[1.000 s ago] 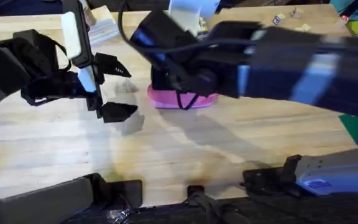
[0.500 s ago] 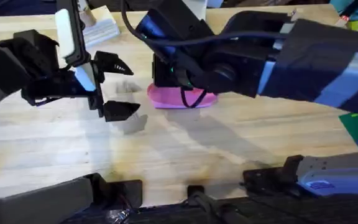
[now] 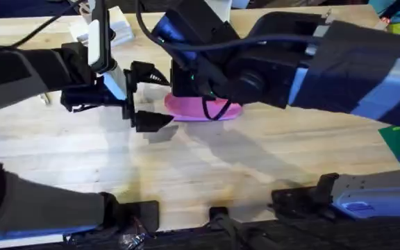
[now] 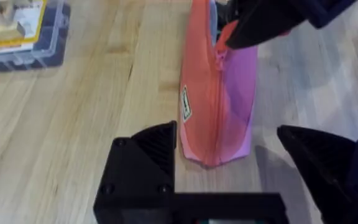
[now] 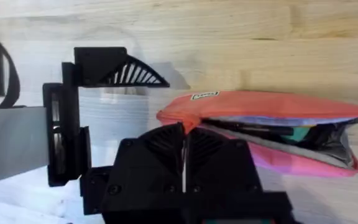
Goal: Unzip the bag, pick up the pens from the table one at a time and place them inside, then zip the bag closed.
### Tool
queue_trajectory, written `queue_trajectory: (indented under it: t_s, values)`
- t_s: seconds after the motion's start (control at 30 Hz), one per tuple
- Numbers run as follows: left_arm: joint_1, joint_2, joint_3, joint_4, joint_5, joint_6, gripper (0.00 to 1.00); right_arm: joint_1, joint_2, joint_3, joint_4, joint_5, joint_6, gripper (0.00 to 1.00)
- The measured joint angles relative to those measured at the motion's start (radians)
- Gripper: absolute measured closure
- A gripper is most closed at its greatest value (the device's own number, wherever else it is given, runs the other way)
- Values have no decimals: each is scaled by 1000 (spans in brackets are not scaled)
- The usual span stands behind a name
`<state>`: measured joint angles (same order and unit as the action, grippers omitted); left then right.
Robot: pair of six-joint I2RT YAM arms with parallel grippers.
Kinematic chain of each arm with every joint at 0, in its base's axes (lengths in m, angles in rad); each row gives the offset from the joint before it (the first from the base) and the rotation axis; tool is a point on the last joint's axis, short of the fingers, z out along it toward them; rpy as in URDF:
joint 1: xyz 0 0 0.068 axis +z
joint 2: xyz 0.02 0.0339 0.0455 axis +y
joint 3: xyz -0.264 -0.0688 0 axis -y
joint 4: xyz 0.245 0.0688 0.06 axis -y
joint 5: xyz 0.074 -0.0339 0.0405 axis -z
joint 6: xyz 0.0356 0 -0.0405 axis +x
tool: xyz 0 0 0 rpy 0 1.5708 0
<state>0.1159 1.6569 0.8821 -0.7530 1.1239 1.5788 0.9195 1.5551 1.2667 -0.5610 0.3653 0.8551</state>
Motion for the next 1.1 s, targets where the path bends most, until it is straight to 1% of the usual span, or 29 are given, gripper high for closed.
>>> queue_trajectory:
  t_s: [0.03,0.1,0.13,0.23,0.3,0.33,0.4,0.57,0.7,0.93,1.1]
  values:
    - [-15,26,0,55,27,-25,7,0,0,0,0,0,0,971]
    - [-22,42,0,91,39,-60,7,0,0,0,0,0,0,971]
    - [-26,63,0,123,56,-128,51,0,0,0,0,0,0,971]
    - [-26,63,0,129,63,-148,490,0,0,0,0,0,0,971]
    - [-26,63,0,129,64,-157,815,0,0,0,0,0,0,971]
    - [-27,63,0,129,63,-158,920,0,0,0,0,0,0,971]
    - [-29,64,0,129,62,-162,951,0,0,0,0,1,0,971]
    - [-28,63,0,129,62,-170,955,-4,0,0,-15,12,-28,970]
    - [-30,64,0,130,62,-173,956,-28,0,0,-63,16,-65,971]
    - [-30,64,0,130,59,-173,956,-134,0,0,-240,27,-98,971]
    - [-29,63,0,130,58,-173,958,-219,0,0,-318,28,-105,971]
